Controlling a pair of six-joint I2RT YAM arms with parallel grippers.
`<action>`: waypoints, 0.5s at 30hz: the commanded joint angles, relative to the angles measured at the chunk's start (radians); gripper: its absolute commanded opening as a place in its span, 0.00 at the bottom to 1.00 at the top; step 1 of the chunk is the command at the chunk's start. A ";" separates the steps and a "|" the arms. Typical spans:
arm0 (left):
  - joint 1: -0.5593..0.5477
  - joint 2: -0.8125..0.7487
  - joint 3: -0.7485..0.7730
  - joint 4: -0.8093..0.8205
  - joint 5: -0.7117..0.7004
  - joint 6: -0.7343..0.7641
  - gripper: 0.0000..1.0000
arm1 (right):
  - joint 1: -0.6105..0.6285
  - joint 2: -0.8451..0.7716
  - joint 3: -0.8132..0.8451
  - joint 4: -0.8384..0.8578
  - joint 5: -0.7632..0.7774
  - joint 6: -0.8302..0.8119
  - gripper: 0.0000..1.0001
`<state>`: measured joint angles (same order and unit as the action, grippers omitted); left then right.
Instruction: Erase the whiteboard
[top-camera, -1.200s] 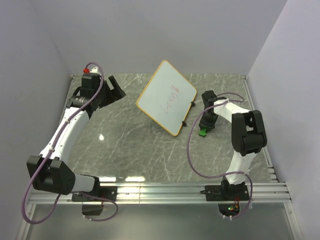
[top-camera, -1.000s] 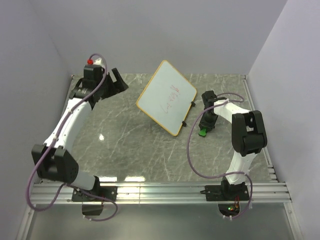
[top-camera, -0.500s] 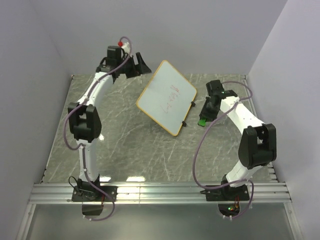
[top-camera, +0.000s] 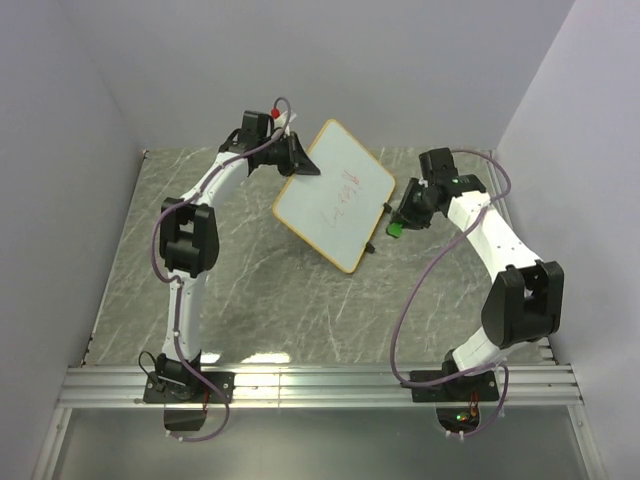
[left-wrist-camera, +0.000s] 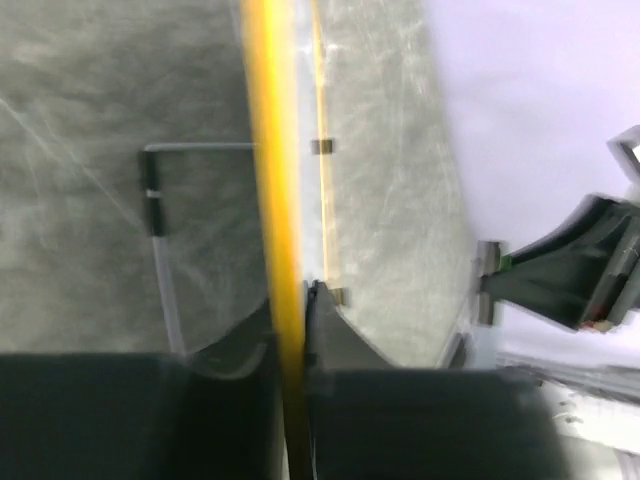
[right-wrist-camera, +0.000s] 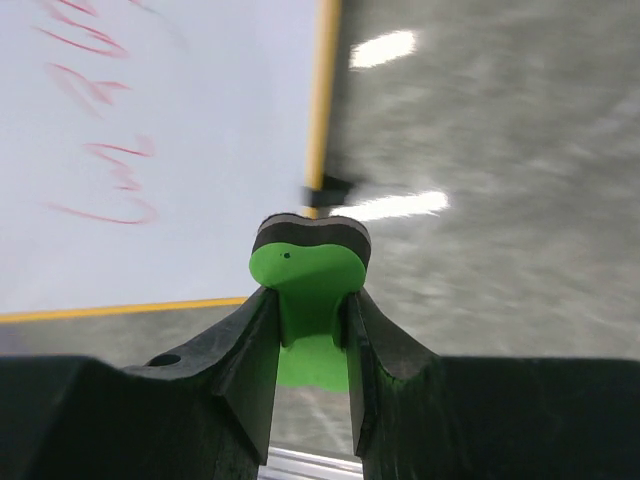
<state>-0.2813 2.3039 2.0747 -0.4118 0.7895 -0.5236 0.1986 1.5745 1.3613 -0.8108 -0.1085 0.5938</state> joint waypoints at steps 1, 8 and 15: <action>-0.027 -0.041 -0.001 -0.060 -0.013 0.066 0.01 | 0.015 0.034 0.045 0.198 -0.219 0.064 0.00; -0.032 -0.075 -0.061 -0.143 -0.133 0.123 0.00 | 0.031 0.385 0.456 0.294 -0.317 0.230 0.00; -0.052 -0.078 -0.056 -0.228 -0.190 0.148 0.00 | 0.045 0.659 0.794 0.266 -0.346 0.356 0.00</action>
<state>-0.3016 2.2436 2.0445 -0.4908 0.7338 -0.5350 0.2295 2.1872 2.0895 -0.5518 -0.4091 0.8639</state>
